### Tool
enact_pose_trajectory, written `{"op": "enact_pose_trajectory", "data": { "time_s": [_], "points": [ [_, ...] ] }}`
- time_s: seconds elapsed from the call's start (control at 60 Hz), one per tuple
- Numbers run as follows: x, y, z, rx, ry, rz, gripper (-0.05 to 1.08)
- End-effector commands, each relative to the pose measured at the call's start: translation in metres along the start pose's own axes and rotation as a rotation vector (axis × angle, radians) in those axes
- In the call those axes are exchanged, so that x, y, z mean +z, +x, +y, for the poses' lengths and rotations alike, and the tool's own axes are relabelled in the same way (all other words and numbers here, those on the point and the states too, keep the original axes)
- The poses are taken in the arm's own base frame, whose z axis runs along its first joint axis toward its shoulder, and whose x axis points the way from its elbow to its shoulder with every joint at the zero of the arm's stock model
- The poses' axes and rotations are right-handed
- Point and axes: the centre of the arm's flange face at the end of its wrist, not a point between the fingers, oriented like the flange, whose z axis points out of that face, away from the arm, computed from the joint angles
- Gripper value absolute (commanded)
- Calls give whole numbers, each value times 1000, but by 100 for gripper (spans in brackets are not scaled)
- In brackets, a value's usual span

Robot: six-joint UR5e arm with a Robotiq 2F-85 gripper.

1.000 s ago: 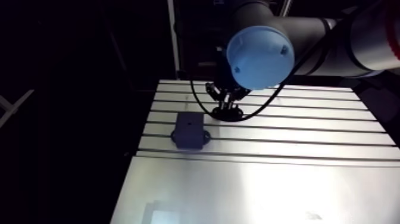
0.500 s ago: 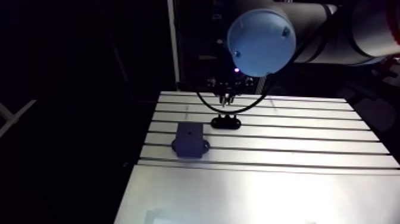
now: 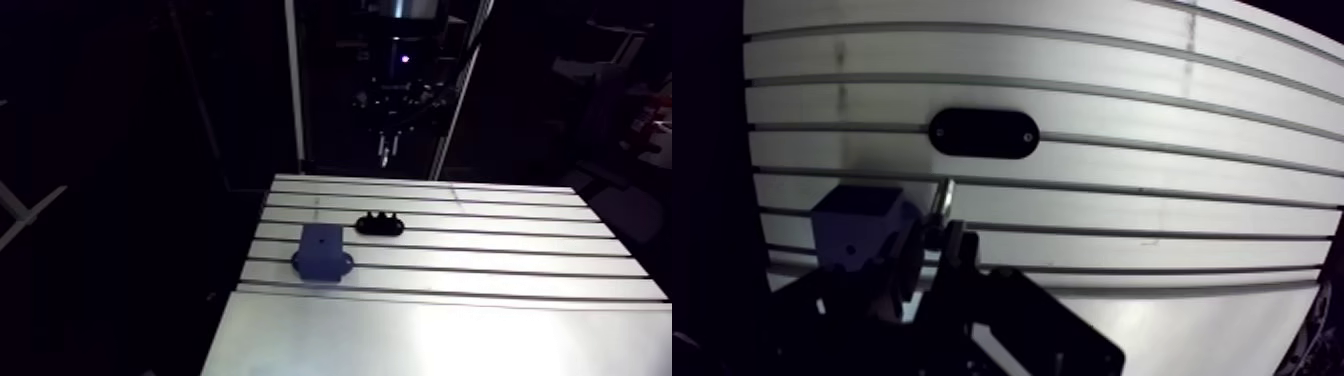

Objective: Pick up the M10 bolt and insert it into the hole until fully seated.

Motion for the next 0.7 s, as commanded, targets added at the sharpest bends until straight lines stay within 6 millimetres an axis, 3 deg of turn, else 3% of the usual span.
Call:
{"op": "enact_pose_trajectory", "data": {
  "time_s": [0.017, 0.25, 0.433, 0.7],
  "points": [
    [-47, -2, -15, -23, 25, -115, 107],
    [-43, -11, -37, -59, 48, -169, 107],
    [-22, -17, -65, -116, 39, -222, 107],
    [-3, -27, -91, -167, 24, -215, 108]
  ]
}}
